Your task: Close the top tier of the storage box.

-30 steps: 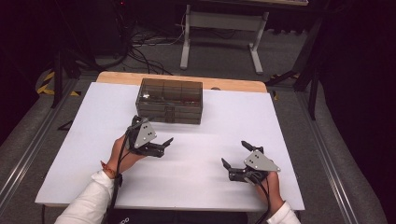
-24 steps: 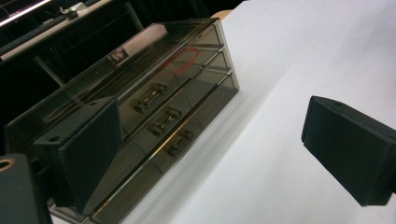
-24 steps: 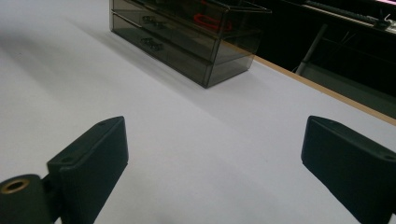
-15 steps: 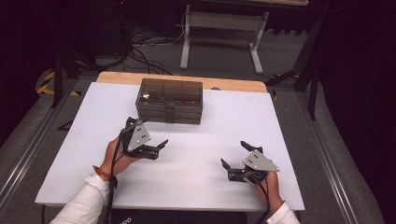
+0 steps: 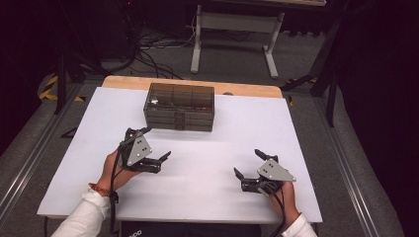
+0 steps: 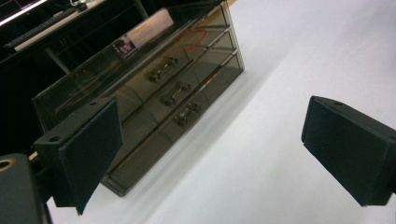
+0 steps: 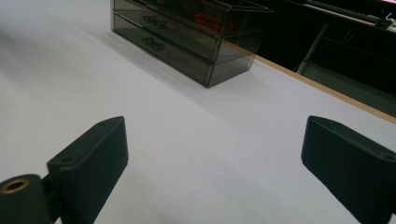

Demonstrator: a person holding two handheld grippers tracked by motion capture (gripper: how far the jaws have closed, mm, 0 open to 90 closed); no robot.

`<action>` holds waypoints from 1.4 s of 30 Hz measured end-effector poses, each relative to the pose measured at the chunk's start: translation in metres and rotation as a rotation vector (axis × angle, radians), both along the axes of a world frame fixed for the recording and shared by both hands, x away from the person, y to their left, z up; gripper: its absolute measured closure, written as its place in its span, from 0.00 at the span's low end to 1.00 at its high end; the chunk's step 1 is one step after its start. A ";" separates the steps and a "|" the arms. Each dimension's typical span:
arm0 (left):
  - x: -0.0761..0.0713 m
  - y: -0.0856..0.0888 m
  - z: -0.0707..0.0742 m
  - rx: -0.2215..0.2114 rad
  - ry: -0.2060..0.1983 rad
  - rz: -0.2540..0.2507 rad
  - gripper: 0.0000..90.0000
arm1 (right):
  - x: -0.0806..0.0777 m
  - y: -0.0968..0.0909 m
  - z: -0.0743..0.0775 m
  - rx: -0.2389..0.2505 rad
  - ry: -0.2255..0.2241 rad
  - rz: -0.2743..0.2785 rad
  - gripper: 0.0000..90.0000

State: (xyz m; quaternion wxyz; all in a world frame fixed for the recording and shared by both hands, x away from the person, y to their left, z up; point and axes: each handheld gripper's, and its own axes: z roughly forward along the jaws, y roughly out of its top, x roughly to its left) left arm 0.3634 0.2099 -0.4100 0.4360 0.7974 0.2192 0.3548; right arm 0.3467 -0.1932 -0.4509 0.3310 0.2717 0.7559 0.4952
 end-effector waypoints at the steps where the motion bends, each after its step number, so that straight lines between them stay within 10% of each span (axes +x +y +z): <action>1: -0.002 0.002 -0.001 0.006 0.002 0.001 0.07 | 0.000 0.000 0.000 -0.001 0.001 -0.002 0.09; 21: -0.031 0.040 -0.022 -0.001 0.009 0.069 0.06 | 0.000 0.001 0.000 0.002 0.007 -0.003 0.09; 42: -0.053 0.066 -0.044 -0.037 0.107 0.124 0.05 | -0.001 0.001 -0.001 -0.004 0.009 -0.002 0.09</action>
